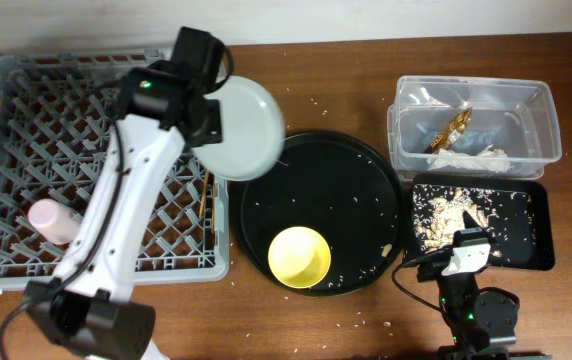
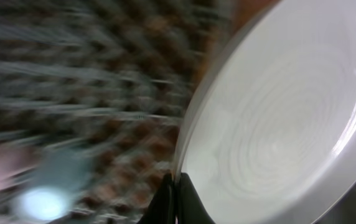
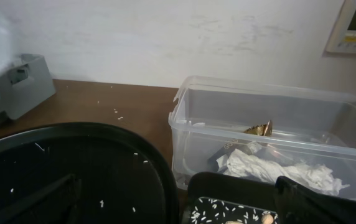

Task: Sort waste into correct bins and load items into the dishwasher rack
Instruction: 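Stand the white plate upright in the dish rack with the left gripper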

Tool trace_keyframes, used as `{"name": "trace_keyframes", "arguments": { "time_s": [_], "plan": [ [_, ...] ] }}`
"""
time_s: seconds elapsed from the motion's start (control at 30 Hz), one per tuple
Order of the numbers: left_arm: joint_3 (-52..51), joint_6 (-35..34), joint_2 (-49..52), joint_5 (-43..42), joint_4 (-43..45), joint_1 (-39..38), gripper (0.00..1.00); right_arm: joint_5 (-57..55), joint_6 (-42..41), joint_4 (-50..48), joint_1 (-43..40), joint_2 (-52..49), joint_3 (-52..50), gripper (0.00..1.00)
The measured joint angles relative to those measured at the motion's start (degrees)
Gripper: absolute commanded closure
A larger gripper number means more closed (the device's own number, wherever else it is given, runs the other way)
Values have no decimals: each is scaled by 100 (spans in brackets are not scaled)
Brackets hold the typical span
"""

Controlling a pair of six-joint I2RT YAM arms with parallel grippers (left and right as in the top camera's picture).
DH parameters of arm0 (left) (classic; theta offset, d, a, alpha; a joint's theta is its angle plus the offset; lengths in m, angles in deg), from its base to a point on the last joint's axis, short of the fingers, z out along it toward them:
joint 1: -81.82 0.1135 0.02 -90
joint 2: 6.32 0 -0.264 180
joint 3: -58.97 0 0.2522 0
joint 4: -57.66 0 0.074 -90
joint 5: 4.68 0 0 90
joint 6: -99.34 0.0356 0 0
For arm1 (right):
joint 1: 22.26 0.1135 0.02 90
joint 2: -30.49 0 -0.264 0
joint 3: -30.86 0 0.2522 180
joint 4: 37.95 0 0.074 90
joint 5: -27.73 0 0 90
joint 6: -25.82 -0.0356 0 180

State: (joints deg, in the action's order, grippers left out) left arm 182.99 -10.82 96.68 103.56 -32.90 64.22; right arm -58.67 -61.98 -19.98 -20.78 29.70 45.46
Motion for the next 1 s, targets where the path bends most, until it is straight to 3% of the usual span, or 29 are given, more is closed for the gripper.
{"name": "trace_keyframes", "arguments": {
  "time_s": [0.13,0.23,0.43,0.63,0.83,0.93,1.0],
  "plan": [
    [-68,-424,-144,1443,-352,68,100,2,0,-2,-2,0,0,2],
    [-363,-566,-142,1902,-151,308,100,2,2,-2,-2,0,0,2],
    [-839,-649,-142,2258,293,754,100,0,0,0,-2,0,0,1],
    [-946,-651,-142,2271,442,852,100,2,0,0,-2,0,0,1],
    [-1722,-673,-131,2299,874,822,100,2,-2,-2,-2,0,0,2],
    [-1738,-717,-133,2328,883,686,91,2,0,0,-2,0,0,2],
    [-1738,-721,-142,2175,859,529,73,2,2,0,-2,0,0,2]
  ]
}}
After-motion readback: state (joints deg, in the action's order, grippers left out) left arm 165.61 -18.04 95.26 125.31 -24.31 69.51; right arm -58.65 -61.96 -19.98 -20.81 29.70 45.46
